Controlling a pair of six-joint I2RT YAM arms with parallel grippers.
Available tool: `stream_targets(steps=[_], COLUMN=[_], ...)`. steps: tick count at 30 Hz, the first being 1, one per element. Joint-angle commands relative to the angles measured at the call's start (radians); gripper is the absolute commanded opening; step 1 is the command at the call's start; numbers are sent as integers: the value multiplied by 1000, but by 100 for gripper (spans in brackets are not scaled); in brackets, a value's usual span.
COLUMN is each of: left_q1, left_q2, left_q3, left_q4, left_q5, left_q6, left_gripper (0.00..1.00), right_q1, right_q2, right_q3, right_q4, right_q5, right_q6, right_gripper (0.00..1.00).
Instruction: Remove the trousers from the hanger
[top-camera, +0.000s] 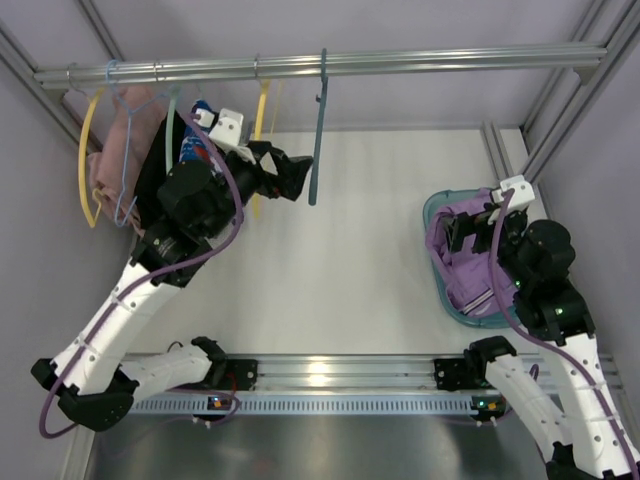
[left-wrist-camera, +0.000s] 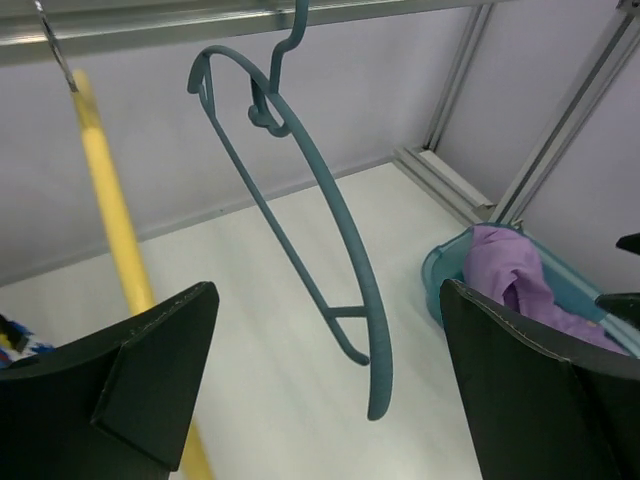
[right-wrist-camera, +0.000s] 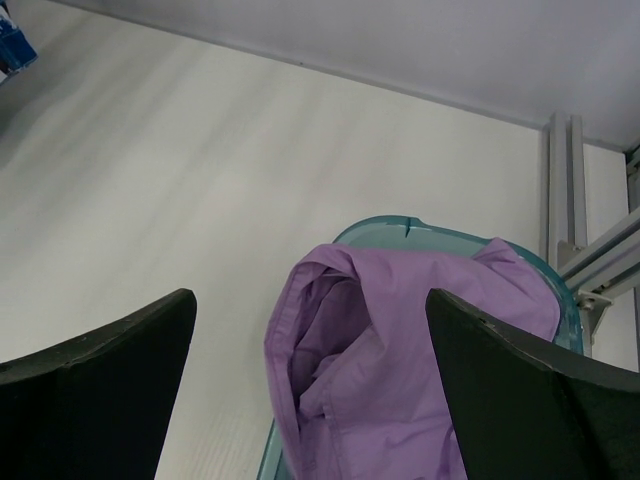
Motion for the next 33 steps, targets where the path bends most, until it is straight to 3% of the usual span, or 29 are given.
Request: stream_targets(steps=[1, 7, 14, 17, 20, 26, 33], left_q1=[-4, 56, 304, 408, 494, 551, 557], left_q2=[-56, -120, -228, -283, -328, -334, -317], left_q3=[75, 138, 92, 66, 20, 4, 13], left_q4=[-144, -336, -494, -589, -665, -767, -776], left_q5=[5, 40, 94, 178, 150, 8, 6], left_q6=[171, 245, 198, 194, 184, 106, 81], left_gripper=[99, 98, 98, 99, 99, 99, 99], right_q1=[-10, -12, -12, -12, -12, -12, -12], right_q2=[19, 55, 70, 81, 94, 91, 67], right_q3=[36, 59, 84, 90, 98, 88, 87], right_q4=[3, -4, -24, -31, -46, -54, -70], right_q5=[-21, -32, -52, -64, -75, -95, -107], right_q6=[-12, -4, -21, -27, -30, -24, -16], right_gripper=[99, 99, 99, 99, 100, 99, 99])
